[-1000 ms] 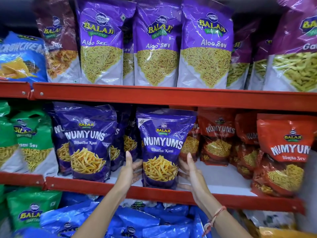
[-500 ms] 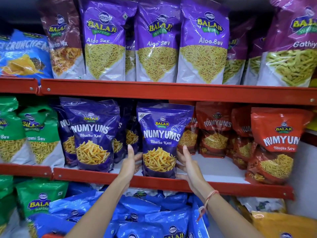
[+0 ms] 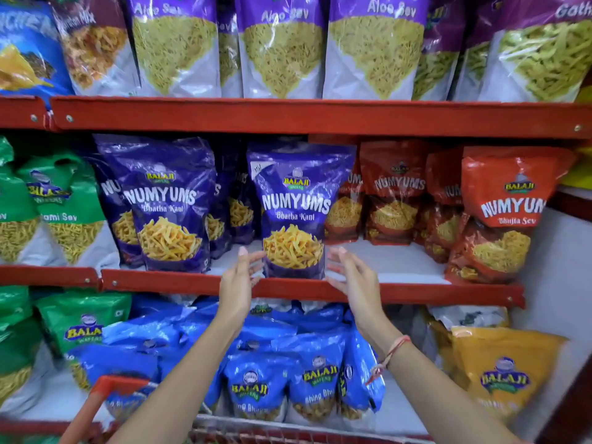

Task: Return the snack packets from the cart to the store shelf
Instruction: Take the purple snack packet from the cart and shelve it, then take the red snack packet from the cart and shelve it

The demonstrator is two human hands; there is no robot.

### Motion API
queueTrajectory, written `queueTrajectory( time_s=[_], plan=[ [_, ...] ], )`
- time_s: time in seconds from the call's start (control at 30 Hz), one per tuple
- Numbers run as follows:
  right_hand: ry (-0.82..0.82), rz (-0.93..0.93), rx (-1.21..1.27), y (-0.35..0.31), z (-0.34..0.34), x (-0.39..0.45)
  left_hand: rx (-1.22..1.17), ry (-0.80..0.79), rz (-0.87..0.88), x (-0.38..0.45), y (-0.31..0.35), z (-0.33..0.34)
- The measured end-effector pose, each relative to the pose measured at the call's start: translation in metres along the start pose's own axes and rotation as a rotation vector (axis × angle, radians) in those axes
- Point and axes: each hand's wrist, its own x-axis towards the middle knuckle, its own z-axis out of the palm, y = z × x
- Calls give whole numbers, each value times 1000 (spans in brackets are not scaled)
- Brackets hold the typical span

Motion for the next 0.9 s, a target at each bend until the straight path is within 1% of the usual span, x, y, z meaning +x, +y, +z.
queueTrajectory(
  time_s=[0.13,0.27,0.33,0.47,0.57,0.67,0.77,0.9],
  plan=[
    [45,-58,11,16,-18,-34,-34,-53,2,-37,-20,1],
    [83,-26,-80,52,-48,-78,-8,-111,-103,-77,-64,3],
    [102,14,-190,78,-70,-100,29,-160,-166,-99,-90,5],
    [122,138,-488,131,-124,-140,136,-247,-300,-141,-139,12],
    [82,249,-734,160,-169,-168,358,-332,-350,-166,-179,21],
    [35,371,-894,182,-208,-187,435,-425,-529,-185,-218,33],
    [39,453,-945,202,-240,-194,528,-457,-606,-199,-242,49],
    [77,589,-874,219,-269,-188,545,-405,-737,-205,-267,74]
  ],
)
